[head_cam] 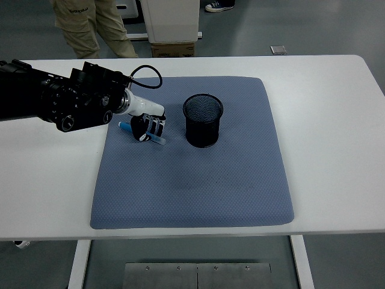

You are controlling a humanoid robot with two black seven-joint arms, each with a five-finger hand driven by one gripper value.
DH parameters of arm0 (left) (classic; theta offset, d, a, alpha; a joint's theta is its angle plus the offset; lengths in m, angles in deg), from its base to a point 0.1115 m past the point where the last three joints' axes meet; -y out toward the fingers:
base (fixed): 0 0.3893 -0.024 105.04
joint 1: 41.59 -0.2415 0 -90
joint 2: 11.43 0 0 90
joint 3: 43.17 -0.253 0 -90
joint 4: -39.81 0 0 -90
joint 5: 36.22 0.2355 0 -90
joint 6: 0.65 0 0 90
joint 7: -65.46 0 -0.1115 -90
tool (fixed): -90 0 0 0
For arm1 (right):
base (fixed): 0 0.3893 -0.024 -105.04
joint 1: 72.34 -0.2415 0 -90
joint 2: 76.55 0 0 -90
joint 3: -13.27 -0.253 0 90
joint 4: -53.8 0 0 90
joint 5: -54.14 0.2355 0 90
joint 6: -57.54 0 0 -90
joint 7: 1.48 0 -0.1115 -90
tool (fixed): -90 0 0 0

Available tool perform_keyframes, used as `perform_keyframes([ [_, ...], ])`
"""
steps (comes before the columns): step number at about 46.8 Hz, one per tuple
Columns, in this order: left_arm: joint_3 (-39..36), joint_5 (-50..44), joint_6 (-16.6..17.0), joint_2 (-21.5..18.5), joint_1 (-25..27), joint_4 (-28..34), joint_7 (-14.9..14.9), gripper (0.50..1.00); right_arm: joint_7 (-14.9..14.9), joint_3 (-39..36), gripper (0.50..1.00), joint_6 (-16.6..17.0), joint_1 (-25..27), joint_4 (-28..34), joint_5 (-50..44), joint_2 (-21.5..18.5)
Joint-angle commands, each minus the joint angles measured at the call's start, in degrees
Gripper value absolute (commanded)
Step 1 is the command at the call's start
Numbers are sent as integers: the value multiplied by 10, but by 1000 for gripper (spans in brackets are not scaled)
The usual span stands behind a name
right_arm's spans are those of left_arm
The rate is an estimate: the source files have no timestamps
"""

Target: Left hand places marker in pen holder

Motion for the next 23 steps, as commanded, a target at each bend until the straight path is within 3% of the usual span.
perform_keyframes([
  [1, 4, -3, 0, 0, 1, -1, 0, 500, 0, 0, 1000, 0, 0, 0, 0, 0],
  [23, 19, -6, 0, -2, 5, -3, 0, 500, 0, 0, 1000, 0, 0, 0, -1, 0],
])
